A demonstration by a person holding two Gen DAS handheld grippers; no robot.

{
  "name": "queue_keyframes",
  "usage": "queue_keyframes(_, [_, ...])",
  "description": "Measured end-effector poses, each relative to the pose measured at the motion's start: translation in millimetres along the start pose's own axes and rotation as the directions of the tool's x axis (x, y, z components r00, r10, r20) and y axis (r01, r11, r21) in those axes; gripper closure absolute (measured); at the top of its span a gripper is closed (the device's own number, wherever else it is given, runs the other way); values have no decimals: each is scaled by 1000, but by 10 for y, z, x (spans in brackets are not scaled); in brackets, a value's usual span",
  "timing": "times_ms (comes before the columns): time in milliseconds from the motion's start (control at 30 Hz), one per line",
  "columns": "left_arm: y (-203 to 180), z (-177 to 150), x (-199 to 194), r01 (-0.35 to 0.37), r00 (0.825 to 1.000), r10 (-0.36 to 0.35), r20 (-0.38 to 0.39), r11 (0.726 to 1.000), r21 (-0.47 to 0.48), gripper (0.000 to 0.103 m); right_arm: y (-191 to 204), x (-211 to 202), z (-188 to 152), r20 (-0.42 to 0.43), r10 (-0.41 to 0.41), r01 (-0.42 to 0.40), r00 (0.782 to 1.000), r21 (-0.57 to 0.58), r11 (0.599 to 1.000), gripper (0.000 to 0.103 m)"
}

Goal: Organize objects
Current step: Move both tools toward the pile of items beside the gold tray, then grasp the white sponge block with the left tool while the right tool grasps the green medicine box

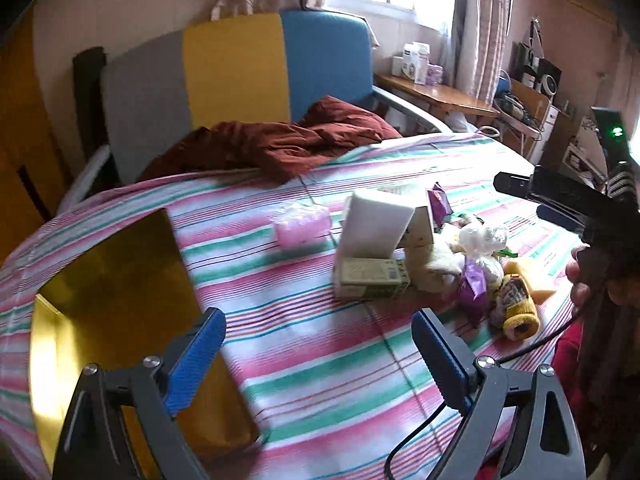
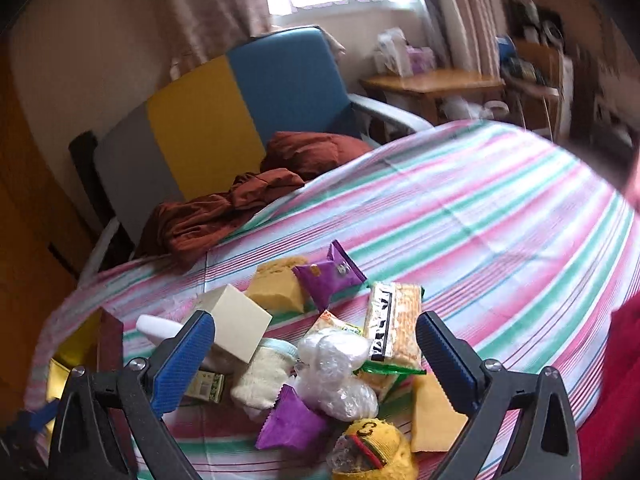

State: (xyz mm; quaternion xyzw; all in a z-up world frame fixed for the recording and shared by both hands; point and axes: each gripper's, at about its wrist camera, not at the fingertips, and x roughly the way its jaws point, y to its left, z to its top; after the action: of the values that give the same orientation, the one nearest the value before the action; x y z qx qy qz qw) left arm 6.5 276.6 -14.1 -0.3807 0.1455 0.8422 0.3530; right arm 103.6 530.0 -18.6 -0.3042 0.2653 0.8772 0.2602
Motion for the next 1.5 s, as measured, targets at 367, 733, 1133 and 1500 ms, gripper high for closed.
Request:
queue_keyframes(367, [-420,495,655,0,1000,-1,19,995,98,9,-54,57,-17,-30,40,-39,999,33,999,1])
queue_keyframes(733, [-547,723,1118,44,999,-44,-2,989,143,47,-14,133,-28,-64,58,-57,996,22,998,1])
queue_keyframes(1133, [-168,601,395,109,986,-113,125,993,39,47,140,201,-97,-105,31,-38,994,-64,997,5])
queue_keyframes(1500, [579,375,-393,114,974,-90,210,988,-101,46,1148,304,-610,-258,109,-236,960,-537,810,9])
